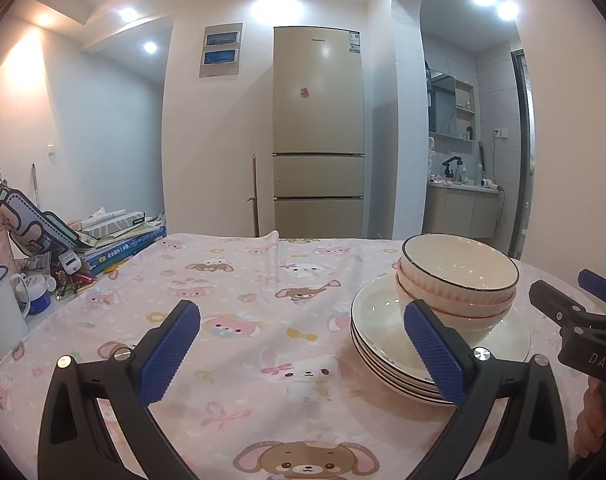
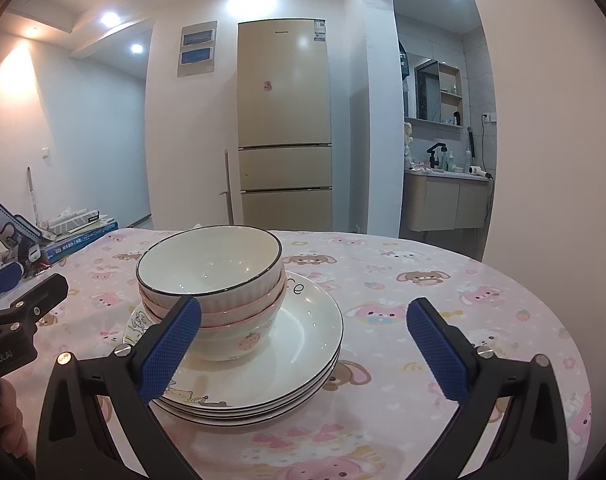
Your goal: Organize plates and bowls
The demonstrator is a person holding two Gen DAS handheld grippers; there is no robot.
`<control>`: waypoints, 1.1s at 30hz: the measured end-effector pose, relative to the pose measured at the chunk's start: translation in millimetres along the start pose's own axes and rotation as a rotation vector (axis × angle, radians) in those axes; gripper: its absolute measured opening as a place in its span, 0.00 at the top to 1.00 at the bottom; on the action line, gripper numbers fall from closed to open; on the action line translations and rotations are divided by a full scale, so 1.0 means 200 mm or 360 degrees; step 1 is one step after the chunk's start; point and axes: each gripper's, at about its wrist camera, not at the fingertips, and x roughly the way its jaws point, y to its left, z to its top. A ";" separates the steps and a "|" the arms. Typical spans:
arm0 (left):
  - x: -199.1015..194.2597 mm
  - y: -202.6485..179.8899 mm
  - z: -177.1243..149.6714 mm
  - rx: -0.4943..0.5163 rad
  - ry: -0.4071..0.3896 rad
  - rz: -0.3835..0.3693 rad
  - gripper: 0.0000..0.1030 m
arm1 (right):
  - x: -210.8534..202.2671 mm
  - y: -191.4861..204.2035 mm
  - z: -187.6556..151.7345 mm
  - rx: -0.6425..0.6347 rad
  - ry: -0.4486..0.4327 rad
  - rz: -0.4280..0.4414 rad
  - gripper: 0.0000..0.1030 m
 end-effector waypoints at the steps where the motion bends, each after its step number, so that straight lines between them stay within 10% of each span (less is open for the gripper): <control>1: 0.00 0.00 0.00 0.0000 0.0000 0.0000 0.00 | 0.00 0.00 0.00 0.0000 -0.0002 -0.0006 0.00; 33: 0.00 0.01 -0.01 -0.0005 -0.0002 0.0012 0.00 | 0.00 0.00 0.00 0.0003 -0.0003 -0.0013 0.00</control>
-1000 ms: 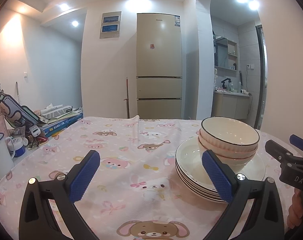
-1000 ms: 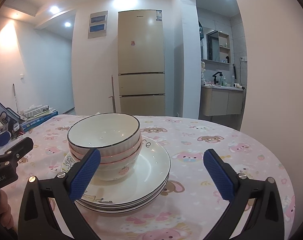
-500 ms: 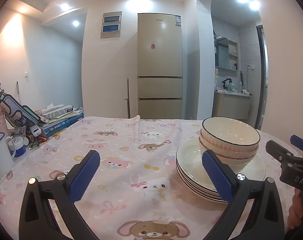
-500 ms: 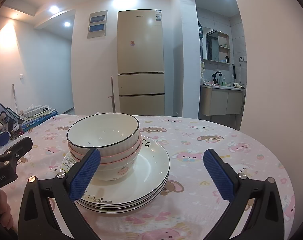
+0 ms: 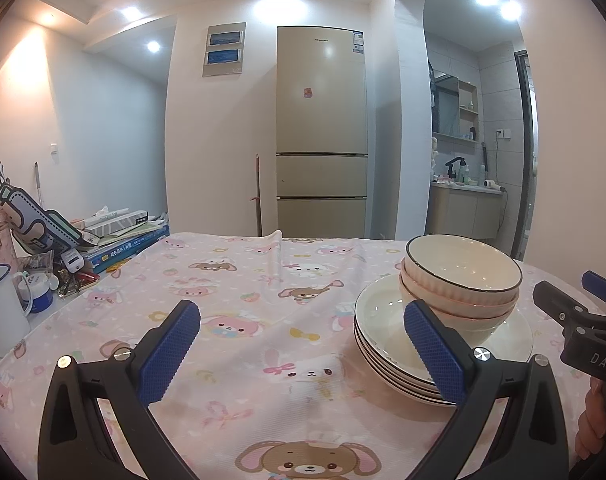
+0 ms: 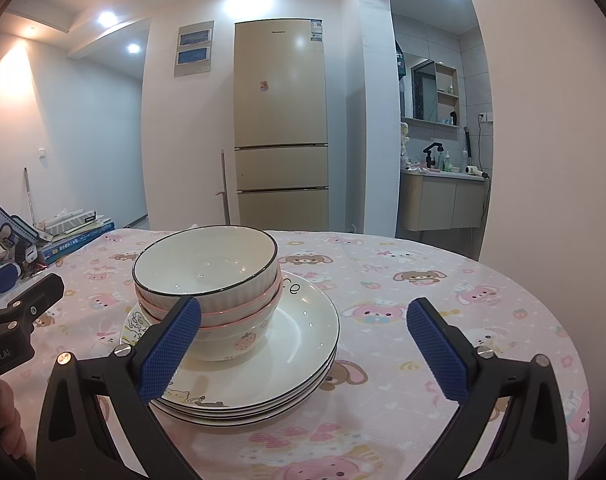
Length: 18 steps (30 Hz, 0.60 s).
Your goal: Organize plates and bowls
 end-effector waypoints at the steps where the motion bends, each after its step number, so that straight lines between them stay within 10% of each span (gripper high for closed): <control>1: 0.00 0.00 0.00 0.0000 0.0000 0.0000 0.00 | 0.00 0.00 0.00 0.0000 0.0001 0.0000 0.00; 18: 0.00 0.00 0.00 -0.0001 0.0000 0.0002 0.00 | 0.00 -0.01 -0.01 0.0002 0.0009 0.0001 0.00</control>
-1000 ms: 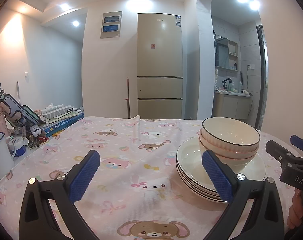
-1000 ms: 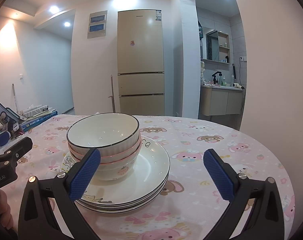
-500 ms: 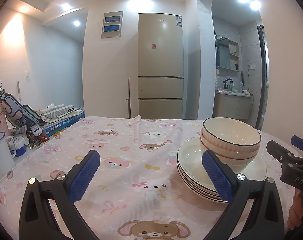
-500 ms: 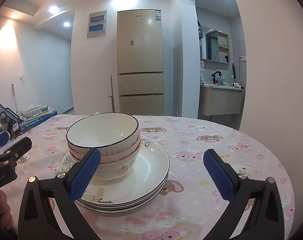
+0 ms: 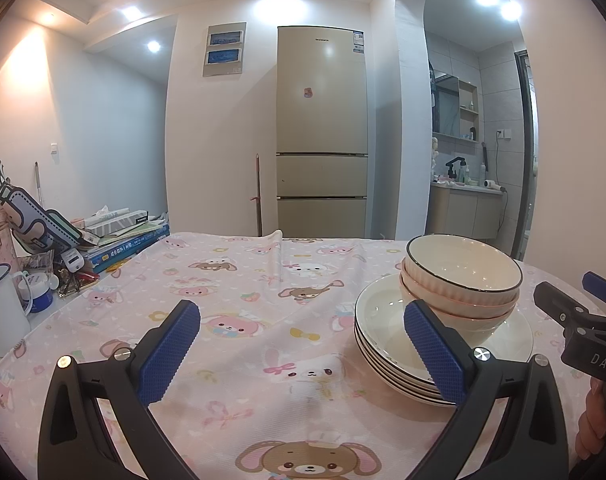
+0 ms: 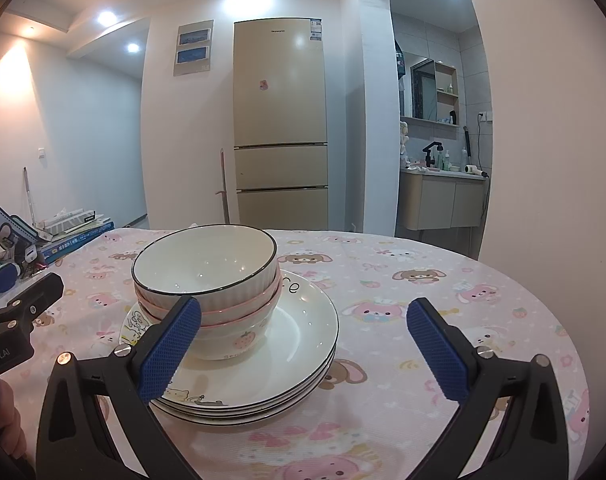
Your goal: Organize plates and bowls
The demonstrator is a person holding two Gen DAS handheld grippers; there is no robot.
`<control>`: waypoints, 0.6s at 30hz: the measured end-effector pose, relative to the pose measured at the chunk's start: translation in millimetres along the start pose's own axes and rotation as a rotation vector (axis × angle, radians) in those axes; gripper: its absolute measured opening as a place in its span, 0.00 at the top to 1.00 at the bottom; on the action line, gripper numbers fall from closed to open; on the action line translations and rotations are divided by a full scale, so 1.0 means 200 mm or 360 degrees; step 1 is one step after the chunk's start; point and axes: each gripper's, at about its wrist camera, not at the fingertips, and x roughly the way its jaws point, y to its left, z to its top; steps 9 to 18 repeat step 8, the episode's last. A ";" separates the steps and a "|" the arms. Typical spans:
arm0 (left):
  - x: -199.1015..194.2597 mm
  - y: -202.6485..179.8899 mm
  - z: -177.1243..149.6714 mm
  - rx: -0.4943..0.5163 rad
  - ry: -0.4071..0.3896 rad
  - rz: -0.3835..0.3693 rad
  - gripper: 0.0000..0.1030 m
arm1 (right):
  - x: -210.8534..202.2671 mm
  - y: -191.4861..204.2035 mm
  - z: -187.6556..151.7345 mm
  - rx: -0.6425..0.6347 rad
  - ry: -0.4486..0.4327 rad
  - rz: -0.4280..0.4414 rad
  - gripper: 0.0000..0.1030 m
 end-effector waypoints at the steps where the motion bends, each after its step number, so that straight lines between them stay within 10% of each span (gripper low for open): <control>1: 0.00 0.00 0.00 0.0000 0.0000 -0.0002 0.00 | 0.00 0.00 0.00 0.0000 0.0001 0.0001 0.00; 18: 0.00 0.00 0.00 0.0001 0.0000 -0.0002 0.00 | 0.00 0.00 0.00 -0.0001 0.0001 0.0001 0.00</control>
